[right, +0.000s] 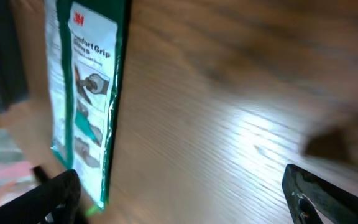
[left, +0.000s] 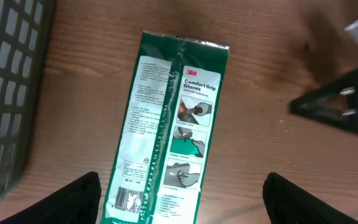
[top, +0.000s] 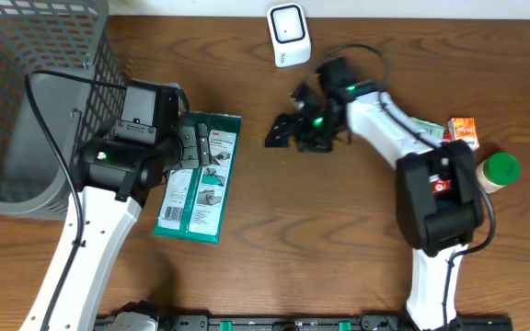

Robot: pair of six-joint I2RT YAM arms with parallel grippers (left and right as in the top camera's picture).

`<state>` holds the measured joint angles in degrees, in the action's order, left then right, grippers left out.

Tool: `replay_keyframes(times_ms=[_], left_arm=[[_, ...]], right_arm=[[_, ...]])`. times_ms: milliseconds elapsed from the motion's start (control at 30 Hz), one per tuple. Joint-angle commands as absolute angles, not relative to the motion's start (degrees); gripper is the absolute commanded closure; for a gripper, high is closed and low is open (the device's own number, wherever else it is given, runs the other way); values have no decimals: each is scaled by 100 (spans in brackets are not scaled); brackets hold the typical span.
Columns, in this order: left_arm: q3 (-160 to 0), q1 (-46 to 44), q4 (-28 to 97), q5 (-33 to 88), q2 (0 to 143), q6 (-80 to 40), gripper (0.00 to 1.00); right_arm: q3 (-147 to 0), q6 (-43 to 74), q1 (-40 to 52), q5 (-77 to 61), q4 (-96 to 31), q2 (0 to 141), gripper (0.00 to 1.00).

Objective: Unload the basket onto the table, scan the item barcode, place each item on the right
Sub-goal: 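Move the open right gripper left to the green gloves pack, then lower the right gripper onto the gloves pack and close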

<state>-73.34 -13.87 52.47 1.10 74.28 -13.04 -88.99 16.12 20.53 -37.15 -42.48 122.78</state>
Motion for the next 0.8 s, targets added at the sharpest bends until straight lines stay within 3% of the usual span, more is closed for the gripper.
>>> replay_keyframes(times_ms=[0,267,767], left_arm=[[-7406,-1356,5249,40,7448,-1225,16],[-7406,-1356,5247,40,7448,-1225,16],[-7406,-1356,5249,40,7448,-1225,16]], right_arm=[[-8978,2324,2606,-2941,-4001,12248,1],[-8978,2311,3614,-1579,-3835,12248,1],[-8978,2526,4471,-1653,-3776,12248,1]])
